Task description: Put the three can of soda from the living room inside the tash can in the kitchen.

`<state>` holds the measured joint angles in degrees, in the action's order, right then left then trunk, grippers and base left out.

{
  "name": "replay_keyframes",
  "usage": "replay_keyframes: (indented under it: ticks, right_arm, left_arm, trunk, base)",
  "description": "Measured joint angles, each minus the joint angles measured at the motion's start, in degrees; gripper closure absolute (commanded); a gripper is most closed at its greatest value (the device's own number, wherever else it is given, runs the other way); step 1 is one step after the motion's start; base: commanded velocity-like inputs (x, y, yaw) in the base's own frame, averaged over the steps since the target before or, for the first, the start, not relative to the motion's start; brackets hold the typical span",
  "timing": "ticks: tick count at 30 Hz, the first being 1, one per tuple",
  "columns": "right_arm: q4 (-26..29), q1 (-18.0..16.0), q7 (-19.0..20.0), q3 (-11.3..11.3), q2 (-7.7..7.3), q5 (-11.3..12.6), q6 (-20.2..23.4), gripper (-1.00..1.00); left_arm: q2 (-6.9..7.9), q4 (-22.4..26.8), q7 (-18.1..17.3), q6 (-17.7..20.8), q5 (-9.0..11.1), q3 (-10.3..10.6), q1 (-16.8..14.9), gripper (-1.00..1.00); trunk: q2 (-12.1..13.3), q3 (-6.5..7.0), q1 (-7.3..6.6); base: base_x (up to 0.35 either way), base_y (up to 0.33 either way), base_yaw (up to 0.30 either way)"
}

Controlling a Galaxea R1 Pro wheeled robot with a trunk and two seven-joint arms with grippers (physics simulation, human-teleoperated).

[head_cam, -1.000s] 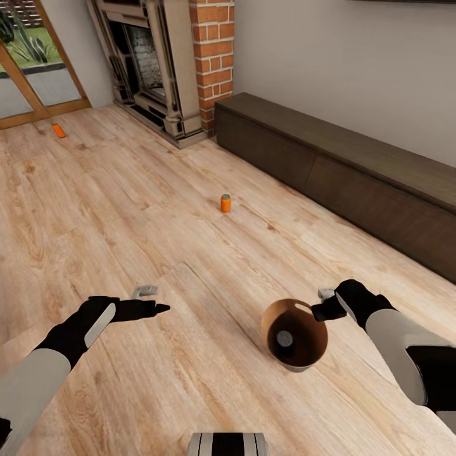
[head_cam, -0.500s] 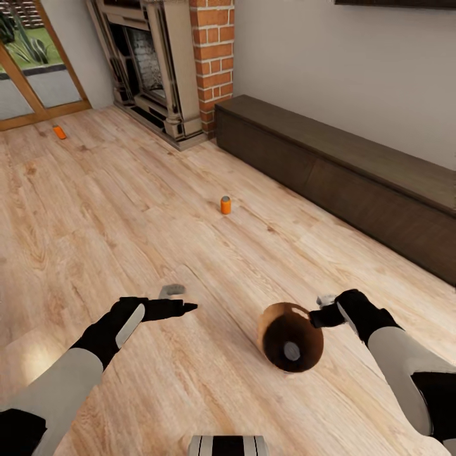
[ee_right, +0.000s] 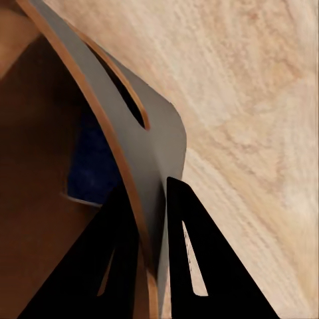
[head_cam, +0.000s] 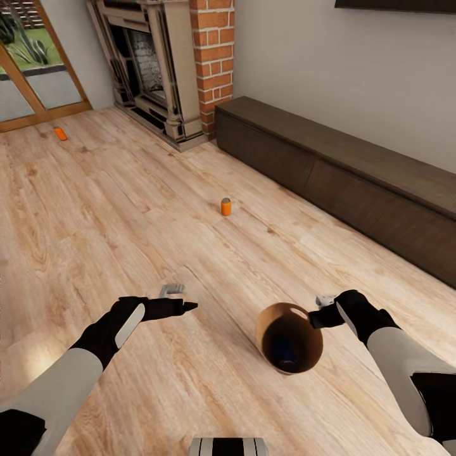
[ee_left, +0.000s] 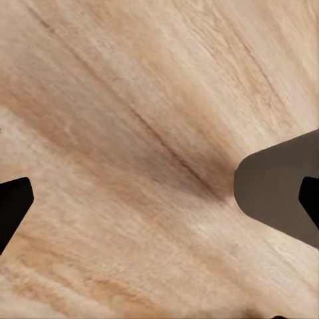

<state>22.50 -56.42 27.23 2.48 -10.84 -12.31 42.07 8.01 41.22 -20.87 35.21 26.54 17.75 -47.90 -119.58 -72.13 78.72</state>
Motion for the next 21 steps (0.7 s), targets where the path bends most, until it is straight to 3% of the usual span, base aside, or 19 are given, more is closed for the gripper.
replay_keyframes:
  ticks: [3, 9, 13, 21]
  right_arm:
    - [0.04, 0.00, 0.17, -0.26, -0.03, 1.59, 0.41, 1.00]
    - [0.09, -0.01, 0.18, -0.53, -0.51, 0.99, 0.37, 1.00]
    - [0.12, -0.03, 0.58, -3.69, -0.83, 1.03, 0.52, 1.00]
    - [0.10, -0.02, 0.77, -5.21, -0.52, 1.20, 0.76, 1.00]
  left_arm:
    - [-0.01, -0.06, -0.08, 0.02, 0.00, -0.01, 0.00, -1.00]
    - [0.09, -0.21, -0.13, 0.10, 0.06, -0.18, 0.00, -1.00]
    - [0.27, -1.55, -0.13, 0.12, 0.07, -0.20, 0.00, -1.00]
    - [0.25, -2.48, -0.13, 0.04, -0.07, -0.17, 0.00, -1.00]
  trunk:
    - [0.00, 0.00, 0.00]
    - [0.00, 0.00, 0.00]
    - [0.00, 0.00, 0.00]
    - [0.00, 0.00, 0.00]
  base:
    - [0.047, 0.153, 0.000]
    - [0.195, 0.188, 0.000]
    - [0.265, 0.182, 0.000]
    - [0.292, 0.174, -0.036]
